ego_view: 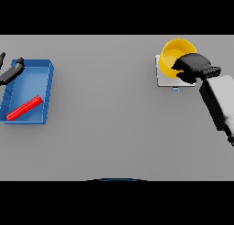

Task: Pick up the red beaker and tilt it to pour out 1 green nut into yellow bowl. Pick up the yellow bowl and place it on the metallic measuring scale.

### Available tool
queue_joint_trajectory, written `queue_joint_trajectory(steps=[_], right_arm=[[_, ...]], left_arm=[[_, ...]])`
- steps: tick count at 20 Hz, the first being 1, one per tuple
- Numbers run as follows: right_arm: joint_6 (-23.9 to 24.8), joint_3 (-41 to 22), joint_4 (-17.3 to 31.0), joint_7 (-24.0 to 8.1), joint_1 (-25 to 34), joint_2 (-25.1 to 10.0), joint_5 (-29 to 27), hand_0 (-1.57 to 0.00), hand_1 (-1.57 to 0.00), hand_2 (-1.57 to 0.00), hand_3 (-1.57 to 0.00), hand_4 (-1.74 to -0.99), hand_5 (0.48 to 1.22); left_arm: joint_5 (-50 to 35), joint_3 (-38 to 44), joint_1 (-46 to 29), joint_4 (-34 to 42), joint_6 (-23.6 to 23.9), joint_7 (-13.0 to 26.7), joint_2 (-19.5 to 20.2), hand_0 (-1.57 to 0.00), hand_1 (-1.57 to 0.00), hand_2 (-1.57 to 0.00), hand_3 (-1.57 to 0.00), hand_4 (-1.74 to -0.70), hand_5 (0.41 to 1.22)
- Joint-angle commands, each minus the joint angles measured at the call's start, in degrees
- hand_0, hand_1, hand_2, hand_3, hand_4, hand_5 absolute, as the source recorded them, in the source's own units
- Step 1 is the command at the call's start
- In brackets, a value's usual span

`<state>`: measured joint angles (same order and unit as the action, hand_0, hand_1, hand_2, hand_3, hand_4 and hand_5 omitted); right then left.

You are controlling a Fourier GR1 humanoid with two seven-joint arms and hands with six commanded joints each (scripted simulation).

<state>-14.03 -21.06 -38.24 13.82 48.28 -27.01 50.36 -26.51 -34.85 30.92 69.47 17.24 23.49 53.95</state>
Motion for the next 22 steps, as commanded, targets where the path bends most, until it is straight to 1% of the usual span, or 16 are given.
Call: queue_joint_trajectory(steps=[1,2,3,4,5,6,7,8,9,11,13,15,17,19,21,22], right_arm=[[-0.4,0.3,0.8,-0.2,0.6,0.2,-0.2,-1.53,-1.57,-1.38,-1.44,-1.741,1.221],[-0.6,0.6,1.9,-0.2,1.0,0.3,-0.3,-1.47,-1.57,-1.37,-1.47,-1.741,1.221],[-0.4,0.4,2.5,-0.1,1.0,0.5,0.0,-1.42,-1.57,-1.36,-1.49,-1.741,1.221],[-0.3,0.4,2.9,0.6,0.9,0.4,0.0,-1.4,-1.57,-1.37,-1.43,-1.741,1.221],[-0.7,0.3,2.9,-0.7,1.2,1.0,0.1,-1.4,-1.57,-1.39,-1.36,-1.741,1.221],[-1.5,0.8,2.6,0.9,1.1,0.4,-0.5,-1.33,-1.46,-1.42,-1.2,-1.741,1.221],[-1.7,1.2,2.7,0.9,1.0,0.4,-0.6,-1.13,-1.32,-1.33,-1.06,-1.701,1.221],[-1.7,1.5,3.1,1.1,1.0,0.5,-0.9,-0.9,-1.15,-1.19,-0.94,-1.66,1.143],[-2.2,1.7,3.2,0.3,1.1,0.6,-1.1,-0.72,-0.98,-1.04,-0.83,-1.619,1.072],[-3.1,1.4,3.6,-0.6,1.3,0.7,-0.7,-0.46,-0.7,-0.8,-0.67,-1.563,0.971],[-3.5,1.0,3.3,0.5,0.8,0.0,-0.5,-0.29,-0.48,-0.6,-0.57,-1.517,0.902],[-3.4,0.4,3.9,1.7,1.6,-0.4,0.2,-0.19,-0.3,-0.45,-0.49,-1.485,0.859],[-3.1,-0.1,4.4,1.8,1.8,-0.1,0.8,-0.12,-0.19,-0.31,-0.41,-1.456,0.827],[-4.2,0.1,4.7,1.0,1.9,-0.4,0.6,-0.08,-0.12,-0.2,-0.35,-1.431,0.799],[-4.7,0.3,5.2,0.6,2.1,-0.4,0.5,-0.05,-0.08,-0.13,-0.3,-1.412,0.771],[-5.1,0.4,4.5,-0.2,1.7,0.0,0.2,-0.04,-0.06,-0.1,-0.27,-1.41,0.759]], left_arm=[[0.1,-0.1,0.4,-0.5,0.1,0.4,-0.5,0.0,0.0,0.0,0.0,-0.73,0.713],[0.5,-0.4,0.6,-0.9,0.0,0.5,-0.6,0.0,0.0,0.0,0.0,-0.73,0.71],[0.4,-0.3,0.0,-0.8,0.2,-0.4,-0.6,0.0,0.0,0.0,0.0,-0.73,0.712],[0.4,-0.2,0.8,-1.3,-0.1,0.1,-0.8,0.0,0.0,0.0,0.0,-0.73,0.713],[0.4,-0.3,0.5,-1.0,-0.1,0.1,-0.8,0.0,0.0,0.0,0.0,-0.73,0.715],[0.2,0.0,0.3,-1.0,-0.2,-0.1,-0.3,0.0,0.0,0.0,0.0,-0.73,0.717],[0.2,0.1,0.8,-0.9,-0.3,0.4,-0.2,0.0,0.0,0.0,0.0,-0.73,0.72],[0.1,0.1,0.4,-1.9,-0.5,-0.9,-0.9,0.0,0.0,0.0,0.0,-0.73,0.723],[0.0,0.2,0.6,-1.3,-0.6,-0.8,-0.6,0.0,0.0,0.0,0.0,-0.73,0.728],[0.2,0.2,1.0,-2.5,-1.0,-0.8,-1.1,0.0,0.0,0.0,0.0,-0.73,0.723],[0.0,0.1,0.3,-2.4,-1.0,-1.0,-1.0,0.0,0.0,0.0,0.0,-0.73,0.712],[0.4,-0.3,-0.1,-1.2,-0.1,-0.6,-1.0,0.0,0.0,0.0,0.0,-0.72,0.705],[0.2,0.1,1.0,-2.3,-0.6,-0.7,-1.3,0.0,0.0,0.0,0.0,-0.72,0.7],[-0.1,0.3,0.9,-2.0,-0.9,-0.8,-0.9,0.0,0.0,0.0,0.0,-0.72,0.697],[-0.2,0.3,0.0,-1.0,-0.9,-1.1,-0.2,0.0,0.0,0.0,0.0,-0.72,0.694],[-0.1,0.3,0.7,-1.3,-1.0,-0.7,-0.2,0.0,0.0,0.0,0.0,-0.72,0.693]])
